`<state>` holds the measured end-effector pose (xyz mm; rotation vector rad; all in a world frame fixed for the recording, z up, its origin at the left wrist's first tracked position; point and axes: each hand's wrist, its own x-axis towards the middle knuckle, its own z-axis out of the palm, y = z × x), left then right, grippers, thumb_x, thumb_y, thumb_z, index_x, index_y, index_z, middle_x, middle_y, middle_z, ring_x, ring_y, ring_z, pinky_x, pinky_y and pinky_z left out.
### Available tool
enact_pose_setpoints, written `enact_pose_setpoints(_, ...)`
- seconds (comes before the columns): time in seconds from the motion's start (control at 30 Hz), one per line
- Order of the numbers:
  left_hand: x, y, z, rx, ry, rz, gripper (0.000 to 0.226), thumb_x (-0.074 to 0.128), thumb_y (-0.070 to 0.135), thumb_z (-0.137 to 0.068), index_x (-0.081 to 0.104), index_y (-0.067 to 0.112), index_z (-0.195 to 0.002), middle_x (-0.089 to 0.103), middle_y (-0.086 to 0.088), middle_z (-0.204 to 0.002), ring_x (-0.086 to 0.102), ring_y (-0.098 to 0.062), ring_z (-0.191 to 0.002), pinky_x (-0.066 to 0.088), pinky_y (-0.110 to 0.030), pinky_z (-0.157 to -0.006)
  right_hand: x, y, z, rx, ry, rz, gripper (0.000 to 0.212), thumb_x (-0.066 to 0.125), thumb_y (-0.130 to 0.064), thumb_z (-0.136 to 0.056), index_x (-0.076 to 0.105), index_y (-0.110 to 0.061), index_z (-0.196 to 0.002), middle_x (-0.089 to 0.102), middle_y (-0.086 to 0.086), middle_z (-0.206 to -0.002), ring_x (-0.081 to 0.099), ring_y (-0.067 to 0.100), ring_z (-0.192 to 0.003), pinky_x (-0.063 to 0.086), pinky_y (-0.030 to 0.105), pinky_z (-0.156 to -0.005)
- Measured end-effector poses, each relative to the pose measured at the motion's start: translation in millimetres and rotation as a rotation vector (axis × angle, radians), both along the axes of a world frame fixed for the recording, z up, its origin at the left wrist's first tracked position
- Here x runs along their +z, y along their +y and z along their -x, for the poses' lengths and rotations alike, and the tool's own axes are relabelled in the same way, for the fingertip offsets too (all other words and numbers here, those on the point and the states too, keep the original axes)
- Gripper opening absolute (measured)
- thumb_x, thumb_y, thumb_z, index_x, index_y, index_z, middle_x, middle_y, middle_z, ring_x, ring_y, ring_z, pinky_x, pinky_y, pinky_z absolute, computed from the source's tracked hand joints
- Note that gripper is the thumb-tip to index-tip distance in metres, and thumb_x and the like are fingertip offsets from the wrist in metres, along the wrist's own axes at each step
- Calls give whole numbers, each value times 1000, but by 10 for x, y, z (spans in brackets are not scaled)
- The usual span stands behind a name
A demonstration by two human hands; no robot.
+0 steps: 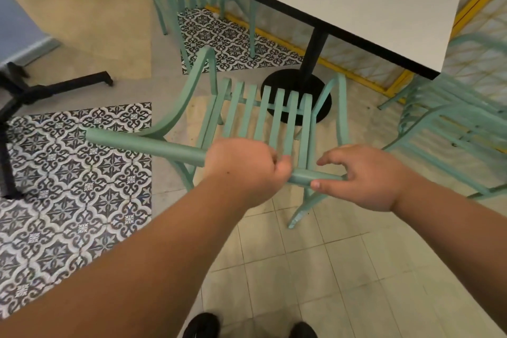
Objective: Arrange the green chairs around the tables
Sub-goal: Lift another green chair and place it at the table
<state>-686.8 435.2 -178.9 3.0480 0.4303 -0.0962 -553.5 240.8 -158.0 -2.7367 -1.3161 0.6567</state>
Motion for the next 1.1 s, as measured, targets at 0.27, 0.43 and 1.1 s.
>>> enact_pose_setpoints(0.27, -48, -15, 24, 0, -114, -50, 60, 5, 52, -82, 54, 27, -59, 43, 7, -47, 40, -15, -41, 29, -29, -46, -10, 4, 89, 19, -57, -30, 102, 29, -95, -70, 52, -30, -145, 62, -3, -135, 55, 17, -122, 47, 37, -98)
enact_pose_setpoints(0.43, -54, 79, 28, -2, -124, -14, 59, 6, 50, -80, 56, 26, -60, 47, 4, -49, 42, -16, -44, 36, -30, -47, 36, 119, 82, 0, 206, 59, 86, 29, -93, -71, 72, -21, -91, 66, -1, -75, 61, 15, -68, 52, 38, -66)
enact_pose_setpoints(1.1, -47, 726, 101, -103, -113, -13, 59, 11, 55, -74, 59, 22, -64, 57, 0, -58, 53, -18, -56, 39, -28, -51, -84, 460, 459, -77, 464, -93, 50, 46, -72, -93, 58, -26, -77, 52, -10, -64, 49, 7, -55, 45, 34, -59)
